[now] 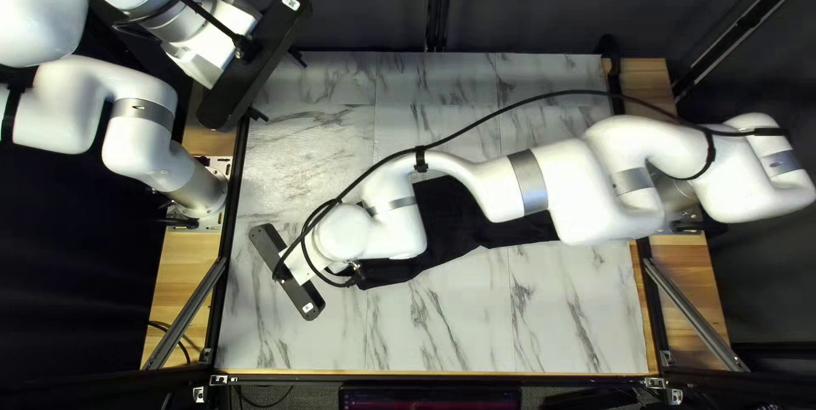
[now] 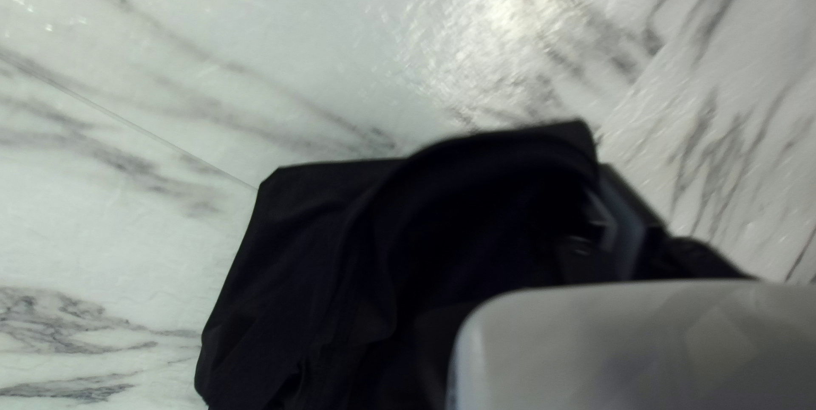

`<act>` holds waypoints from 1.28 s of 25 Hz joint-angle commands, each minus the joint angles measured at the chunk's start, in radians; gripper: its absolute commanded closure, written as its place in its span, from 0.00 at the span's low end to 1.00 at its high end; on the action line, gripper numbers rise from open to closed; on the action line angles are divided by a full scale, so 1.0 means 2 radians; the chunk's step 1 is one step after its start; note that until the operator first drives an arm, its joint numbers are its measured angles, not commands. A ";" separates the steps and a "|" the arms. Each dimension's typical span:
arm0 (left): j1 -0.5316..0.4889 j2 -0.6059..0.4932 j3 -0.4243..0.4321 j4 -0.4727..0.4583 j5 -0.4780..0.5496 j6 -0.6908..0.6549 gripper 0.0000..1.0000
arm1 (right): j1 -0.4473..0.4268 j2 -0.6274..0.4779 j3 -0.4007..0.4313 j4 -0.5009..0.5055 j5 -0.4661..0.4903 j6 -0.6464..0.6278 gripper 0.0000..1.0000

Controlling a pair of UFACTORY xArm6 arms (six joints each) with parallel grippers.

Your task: Fold t-shirt

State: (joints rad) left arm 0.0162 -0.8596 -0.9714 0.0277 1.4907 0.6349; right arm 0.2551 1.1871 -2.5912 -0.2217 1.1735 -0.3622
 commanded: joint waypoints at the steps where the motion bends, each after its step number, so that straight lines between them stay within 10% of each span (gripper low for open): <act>1: 0.000 0.000 0.000 0.000 0.000 0.000 0.00 | 0.021 -0.145 0.246 -0.050 -0.079 0.101 0.00; 5: 0.000 0.000 0.000 0.000 0.000 0.000 0.00 | 0.032 -0.268 0.444 -0.066 -0.144 0.169 0.00; 8: 0.000 0.000 0.000 0.000 0.000 0.000 0.00 | 0.044 -0.308 0.514 -0.058 -0.172 0.193 0.00; 16: 0.000 0.000 0.000 0.000 0.000 0.000 0.00 | 0.075 -0.348 0.583 -0.035 -0.197 0.224 0.00; 26: 0.000 0.000 0.000 0.000 0.000 0.000 0.00 | 0.056 -0.307 0.569 0.017 -0.238 0.158 0.00; 29: 0.000 0.000 0.000 0.000 0.000 0.000 0.00 | 0.048 -0.306 0.578 0.032 -0.249 0.138 0.13; 32: 0.000 0.000 0.000 0.000 0.000 0.000 0.00 | 0.042 -0.301 0.575 0.046 -0.253 0.120 0.50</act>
State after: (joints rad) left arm 0.0162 -0.8596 -0.9714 0.0277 1.4907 0.6349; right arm 0.3464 0.5787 -1.4376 -0.1483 0.6736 -0.0987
